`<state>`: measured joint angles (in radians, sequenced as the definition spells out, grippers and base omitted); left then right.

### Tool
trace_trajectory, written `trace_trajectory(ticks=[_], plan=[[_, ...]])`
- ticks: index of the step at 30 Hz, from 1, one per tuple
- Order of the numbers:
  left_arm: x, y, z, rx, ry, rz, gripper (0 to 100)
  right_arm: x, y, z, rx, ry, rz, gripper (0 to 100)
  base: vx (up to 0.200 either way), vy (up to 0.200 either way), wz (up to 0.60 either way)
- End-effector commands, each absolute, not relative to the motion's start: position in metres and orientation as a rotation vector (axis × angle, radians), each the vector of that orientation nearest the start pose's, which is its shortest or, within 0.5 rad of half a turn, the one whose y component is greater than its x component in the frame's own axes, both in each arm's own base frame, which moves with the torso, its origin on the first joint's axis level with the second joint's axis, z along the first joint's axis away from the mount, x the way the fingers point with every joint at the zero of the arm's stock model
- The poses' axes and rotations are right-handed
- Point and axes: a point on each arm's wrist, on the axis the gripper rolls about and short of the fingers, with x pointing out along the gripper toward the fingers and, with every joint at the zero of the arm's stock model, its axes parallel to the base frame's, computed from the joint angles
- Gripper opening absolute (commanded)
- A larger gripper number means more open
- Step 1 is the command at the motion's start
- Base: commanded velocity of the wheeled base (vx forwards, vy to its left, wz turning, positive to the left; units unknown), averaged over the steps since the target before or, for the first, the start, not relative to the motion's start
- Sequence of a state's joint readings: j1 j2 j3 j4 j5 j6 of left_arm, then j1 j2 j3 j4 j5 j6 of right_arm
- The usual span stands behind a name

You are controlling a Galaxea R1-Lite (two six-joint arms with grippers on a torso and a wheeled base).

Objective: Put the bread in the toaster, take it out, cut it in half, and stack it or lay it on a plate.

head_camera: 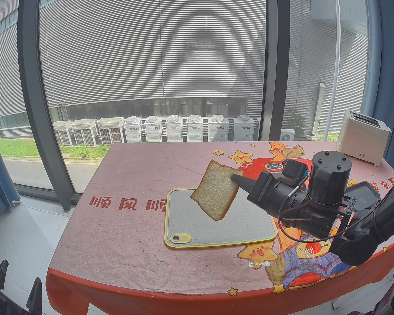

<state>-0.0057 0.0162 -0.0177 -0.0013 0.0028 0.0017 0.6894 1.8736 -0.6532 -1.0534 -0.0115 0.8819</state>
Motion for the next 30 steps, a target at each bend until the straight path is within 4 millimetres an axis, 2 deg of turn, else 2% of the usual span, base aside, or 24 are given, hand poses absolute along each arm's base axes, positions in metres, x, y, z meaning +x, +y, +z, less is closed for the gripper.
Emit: trace_trajectory(ticks=[1, 11, 18, 25, 30], plan=[[-0.023, 0.0, 0.076, 0.002, -0.002, -0.002, 100, 0.251, 0.205, 0.122, 0.832, 0.467, 0.5, 0, 0.0, 0.0, 0.0], [-0.023, 0.0, 0.076, 0.002, -0.002, -0.003, 100, 0.257, 0.201, 0.107, 1.043, 0.56, 0.394, 0, 0.0, 0.0, 0.0], [-0.023, 0.0, 0.076, 0.002, -0.002, -0.003, 100, 0.266, 0.207, 0.084, 1.054, 0.561, 0.385, 0, 0.0, 0.0, 0.0], [-0.023, 0.0, 0.076, 0.002, -0.002, -0.002, 100, 0.267, 0.208, 0.066, 1.036, 0.593, 0.361, 0, 0.0, 0.0, 0.0], [-0.023, 0.0, 0.076, 0.002, -0.002, -0.003, 100, 0.267, 0.208, 0.067, 1.034, 0.59, 0.363, 0, 0.0, 0.0, 0.0]])
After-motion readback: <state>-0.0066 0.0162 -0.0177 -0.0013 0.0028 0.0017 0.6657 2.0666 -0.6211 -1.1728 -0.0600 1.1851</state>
